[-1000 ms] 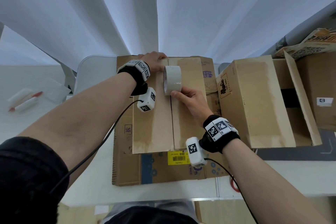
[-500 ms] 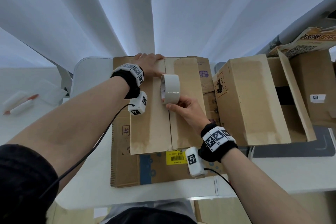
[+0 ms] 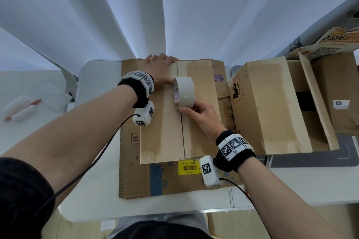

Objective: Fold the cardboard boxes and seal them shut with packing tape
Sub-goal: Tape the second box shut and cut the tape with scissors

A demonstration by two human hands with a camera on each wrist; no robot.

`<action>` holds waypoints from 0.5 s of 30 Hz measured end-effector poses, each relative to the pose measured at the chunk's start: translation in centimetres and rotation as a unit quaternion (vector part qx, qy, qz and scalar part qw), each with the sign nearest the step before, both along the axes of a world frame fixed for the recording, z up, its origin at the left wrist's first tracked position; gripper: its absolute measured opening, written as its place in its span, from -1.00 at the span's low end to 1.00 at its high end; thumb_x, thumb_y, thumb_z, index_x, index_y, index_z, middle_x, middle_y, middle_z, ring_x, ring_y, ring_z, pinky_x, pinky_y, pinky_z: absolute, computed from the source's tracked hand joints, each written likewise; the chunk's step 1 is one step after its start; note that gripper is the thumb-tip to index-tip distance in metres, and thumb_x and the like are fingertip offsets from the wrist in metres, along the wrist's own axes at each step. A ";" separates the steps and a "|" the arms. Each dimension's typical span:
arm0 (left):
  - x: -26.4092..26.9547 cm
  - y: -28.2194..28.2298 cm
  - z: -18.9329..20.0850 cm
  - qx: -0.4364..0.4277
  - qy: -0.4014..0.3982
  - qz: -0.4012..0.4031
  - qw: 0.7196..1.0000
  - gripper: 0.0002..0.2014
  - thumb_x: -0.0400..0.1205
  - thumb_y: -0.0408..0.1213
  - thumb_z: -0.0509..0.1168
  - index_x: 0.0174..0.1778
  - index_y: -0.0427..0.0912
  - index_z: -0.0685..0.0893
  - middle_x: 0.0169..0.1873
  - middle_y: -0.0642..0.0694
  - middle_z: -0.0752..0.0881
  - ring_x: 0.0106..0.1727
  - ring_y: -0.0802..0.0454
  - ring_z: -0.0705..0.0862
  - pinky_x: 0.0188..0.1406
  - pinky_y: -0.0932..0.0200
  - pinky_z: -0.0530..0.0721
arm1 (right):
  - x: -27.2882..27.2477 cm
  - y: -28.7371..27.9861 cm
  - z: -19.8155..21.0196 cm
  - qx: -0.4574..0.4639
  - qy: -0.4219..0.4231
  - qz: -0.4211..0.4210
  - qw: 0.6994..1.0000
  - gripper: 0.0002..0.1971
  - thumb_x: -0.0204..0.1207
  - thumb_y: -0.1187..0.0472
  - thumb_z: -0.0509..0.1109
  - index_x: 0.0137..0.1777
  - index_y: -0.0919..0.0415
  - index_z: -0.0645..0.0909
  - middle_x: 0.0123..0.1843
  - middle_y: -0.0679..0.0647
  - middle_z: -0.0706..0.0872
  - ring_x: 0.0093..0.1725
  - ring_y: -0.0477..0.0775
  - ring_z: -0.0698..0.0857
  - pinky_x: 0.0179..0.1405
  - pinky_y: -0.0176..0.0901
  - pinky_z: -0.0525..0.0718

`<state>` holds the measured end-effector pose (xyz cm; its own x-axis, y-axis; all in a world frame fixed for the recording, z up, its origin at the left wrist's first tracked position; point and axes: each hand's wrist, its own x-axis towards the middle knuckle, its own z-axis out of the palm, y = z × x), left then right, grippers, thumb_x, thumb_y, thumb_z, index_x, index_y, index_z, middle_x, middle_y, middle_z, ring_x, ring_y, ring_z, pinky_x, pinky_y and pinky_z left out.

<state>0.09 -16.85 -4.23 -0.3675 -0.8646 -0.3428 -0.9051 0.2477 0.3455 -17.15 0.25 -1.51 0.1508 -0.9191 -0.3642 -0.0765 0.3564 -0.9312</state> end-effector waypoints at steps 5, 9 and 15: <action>0.3 1.2 -0.4 -0.031 0.051 0.021 0.998 -0.14 0.46 0.13 0.49 0.66 0.19 0.26 0.61 -0.04 0.30 0.70 -0.08 0.14 0.69 -0.22 -0.29 | 0.1 0.1 0.3 -0.011 -0.004 0.003 1.000 -0.78 0.60 0.31 0.46 0.13 -0.02 0.72 0.03 -0.17 0.81 0.09 -0.30 0.74 0.13 -0.43 0.62; 0.1 1.9 -0.5 -0.034 0.060 0.033 0.997 -0.19 0.50 0.09 0.47 0.66 0.13 0.28 0.61 -0.04 0.32 0.72 -0.06 0.10 0.67 -0.21 -0.35 | 0.1 0.1 0.2 -0.012 -0.005 0.000 1.000 -0.80 0.60 0.29 0.46 0.13 -0.02 0.73 0.04 -0.16 0.82 0.12 -0.25 0.75 0.16 -0.39 0.63; -0.1 1.5 -0.2 -0.016 0.034 0.044 0.998 -0.19 0.50 0.11 0.45 0.66 0.12 0.28 0.58 -0.08 0.40 0.70 -0.10 0.17 0.70 -0.17 -0.23 | 0.0 -0.2 -0.4 -0.010 0.016 -0.009 1.000 -0.79 0.57 0.30 0.50 0.10 -0.03 0.76 0.03 -0.09 0.84 0.11 -0.11 0.76 0.25 -0.23 0.67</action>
<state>-0.04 -15.36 -4.45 -0.3114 -0.9045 -0.2914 -0.8983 0.1802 0.4006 -17.11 0.03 -1.95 0.1220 -0.9287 -0.3501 -0.0998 0.3394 -0.9353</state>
